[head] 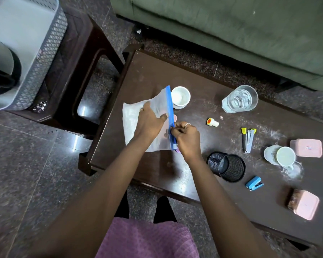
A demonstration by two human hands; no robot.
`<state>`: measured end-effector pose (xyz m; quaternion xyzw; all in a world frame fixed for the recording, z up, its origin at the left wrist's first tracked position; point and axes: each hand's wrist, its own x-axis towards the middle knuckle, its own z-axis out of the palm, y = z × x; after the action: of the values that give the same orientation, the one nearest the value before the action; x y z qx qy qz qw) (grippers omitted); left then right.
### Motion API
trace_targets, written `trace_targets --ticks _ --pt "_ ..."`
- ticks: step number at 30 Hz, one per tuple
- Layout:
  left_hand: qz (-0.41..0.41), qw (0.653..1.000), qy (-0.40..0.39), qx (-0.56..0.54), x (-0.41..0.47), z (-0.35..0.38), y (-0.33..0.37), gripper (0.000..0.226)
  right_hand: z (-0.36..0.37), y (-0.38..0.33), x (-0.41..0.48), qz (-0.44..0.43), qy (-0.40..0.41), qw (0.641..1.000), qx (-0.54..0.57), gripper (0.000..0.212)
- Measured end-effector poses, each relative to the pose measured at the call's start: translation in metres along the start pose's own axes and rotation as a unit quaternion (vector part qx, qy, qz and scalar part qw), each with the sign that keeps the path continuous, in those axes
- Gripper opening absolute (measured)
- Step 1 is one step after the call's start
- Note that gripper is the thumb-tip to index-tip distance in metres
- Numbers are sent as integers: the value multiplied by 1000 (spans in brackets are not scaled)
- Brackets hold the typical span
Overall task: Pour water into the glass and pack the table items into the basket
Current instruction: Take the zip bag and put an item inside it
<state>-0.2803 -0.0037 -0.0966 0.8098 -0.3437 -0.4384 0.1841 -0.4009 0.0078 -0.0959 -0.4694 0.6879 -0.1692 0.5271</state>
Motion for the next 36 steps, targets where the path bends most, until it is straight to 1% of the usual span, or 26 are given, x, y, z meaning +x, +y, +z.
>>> trace_targets --ticks 2,4,7,8,10,11,12,13,14,15,16,17,18,20,22,23,24,26,27,28,31,32,34,35,36 --pt "-9 998 -56 40 -3 8 -1 68 0 3 -1 0 6 1000 -11 8" --pt "-14 996 -81 40 -8 14 0 66 0 5 -2 -6 9 1000 -7 9" --pt "-1 996 -84 33 -10 16 5 60 2 5 -3 -11 8 1000 1 23" --pt "4 996 -83 38 -9 16 6 53 2 5 -3 -5 13 1000 15 29" --pt "10 996 -71 60 -8 12 8 37 3 8 -3 7 29 999 38 33" --pt "11 995 -65 70 -8 11 9 33 3 8 -4 0 40 999 24 30" --pt "12 995 -61 76 -9 10 9 30 2 7 -5 -16 47 999 -15 24" --pt "13 995 -57 77 -10 9 11 26 2 8 -5 -38 47 996 -72 17" --pt "17 996 -47 78 -12 7 12 19 2 9 -5 -67 46 986 -143 14" --pt "23 996 -32 82 -13 6 14 14 2 10 -5 -105 49 969 -219 16" --pt "34 995 -13 88 -15 6 17 14 2 10 -5 -149 51 946 -285 19" --pt "47 994 3 96 -16 5 19 21 1 8 -5 -196 53 925 -322 21" --pt "59 993 13 105 -18 5 21 28 -1 4 -4 -252 49 905 -338 20" --pt "71 990 20 121 -20 1 22 30 -4 -4 -1 -364 30 859 -359 19" --pt "69 990 15 126 -20 -6 19 27 -7 -14 6 -418 -16 819 -394 24" --pt "70 990 14 119 -19 -11 17 26 -6 -21 9 -418 -56 798 -431 21" --pt "75 991 19 108 -18 -18 15 24 -5 -30 12 -399 -106 780 -469 17" --pt "93 991 44 92 -17 -31 14 23 3 -49 15 -324 -186 752 -543 18" --pt "101 989 62 86 -15 -38 14 26 10 -58 15 -316 -197 736 -565 18" --pt "109 988 77 79 -13 -45 15 30 17 -66 14 -329 -201 726 -569 18" --pt "138 984 97 57 -2 -70 14 34 42 -88 12 -409 -209 722 -518 29" --pt "150 982 102 51 1 -80 13 33 47 -96 13 -403 -217 699 -549 32" --pt "181 976 114 45 5 -98 10 34 52 -104 17 -326 -239 634 -659 36" --pt "199 972 119 41 6 -106 9 35 54 -107 19 -271 -249 630 -684 36" --pt "214 968 125 39 7 -112 8 37 53 -109 21 -213 -261 641 -689 34"
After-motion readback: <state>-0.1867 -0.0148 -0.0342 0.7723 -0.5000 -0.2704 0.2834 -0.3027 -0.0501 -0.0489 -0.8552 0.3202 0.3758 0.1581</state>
